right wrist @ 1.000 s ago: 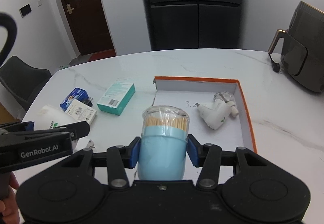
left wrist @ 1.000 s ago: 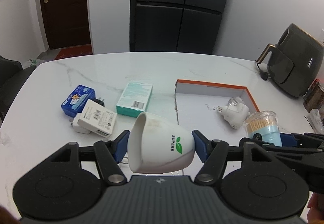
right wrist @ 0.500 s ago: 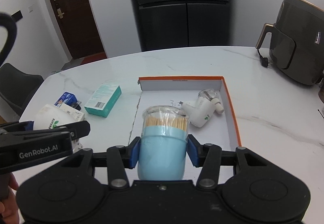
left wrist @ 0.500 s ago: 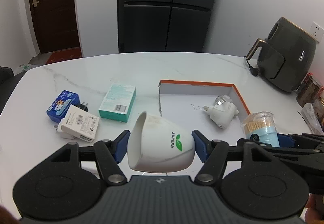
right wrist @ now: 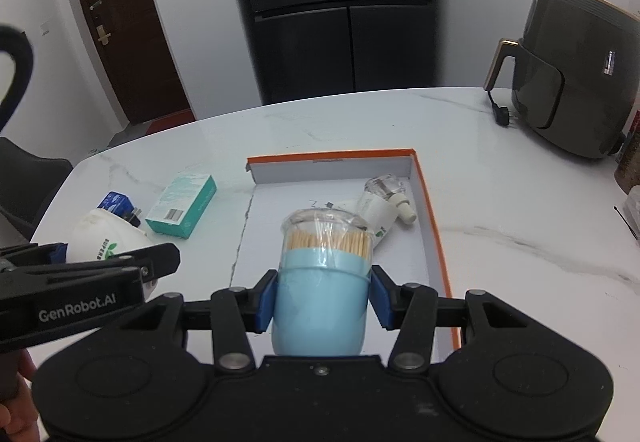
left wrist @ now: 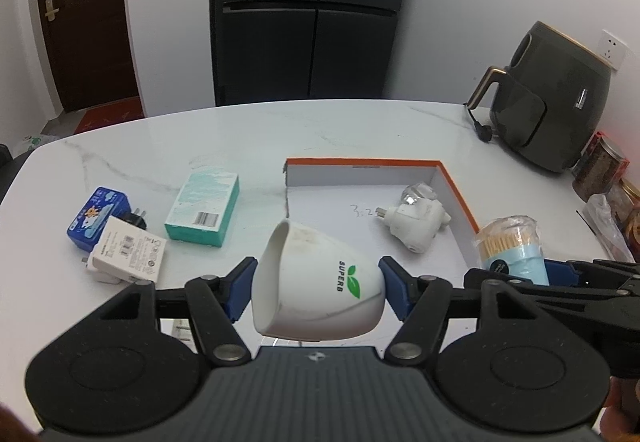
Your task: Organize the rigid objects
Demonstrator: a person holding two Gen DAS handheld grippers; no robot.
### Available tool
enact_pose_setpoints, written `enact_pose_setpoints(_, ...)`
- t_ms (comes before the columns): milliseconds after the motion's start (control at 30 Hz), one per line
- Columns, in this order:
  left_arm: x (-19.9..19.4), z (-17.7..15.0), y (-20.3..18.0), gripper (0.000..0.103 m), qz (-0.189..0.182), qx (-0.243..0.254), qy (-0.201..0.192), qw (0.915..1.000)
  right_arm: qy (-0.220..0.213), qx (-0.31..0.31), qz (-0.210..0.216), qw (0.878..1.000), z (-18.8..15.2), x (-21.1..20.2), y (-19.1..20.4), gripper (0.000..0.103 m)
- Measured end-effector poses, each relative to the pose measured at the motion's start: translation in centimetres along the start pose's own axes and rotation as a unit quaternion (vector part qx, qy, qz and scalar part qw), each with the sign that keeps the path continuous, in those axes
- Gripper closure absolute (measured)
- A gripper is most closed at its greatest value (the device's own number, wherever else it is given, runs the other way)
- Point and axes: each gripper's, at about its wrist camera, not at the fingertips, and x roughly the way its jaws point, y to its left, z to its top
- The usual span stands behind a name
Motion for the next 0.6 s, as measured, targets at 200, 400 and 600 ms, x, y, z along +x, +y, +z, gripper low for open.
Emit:
enact_pose_setpoints(200,0.3,0.1,-0.9,0.036,-0.007,0.007,0.002,1.0000,0.000,0.009,-0.006,1.000,-0.1,-0.1,-1.1,0.045)
enact_pose_setpoints(400,0.7,0.1,-1.7,0.036,-0.011,0.012,0.004,0.9999,-0.001,0.015,-0.011,1.000,-0.2,-0.2,-1.9,0.045)
enact_pose_setpoints(600,0.9,0.2,-2.2,0.036,-0.011,0.013,0.005,0.9998,-0.001,0.019,-0.014,1.000,-0.1,-0.1,-2.6,0.045)
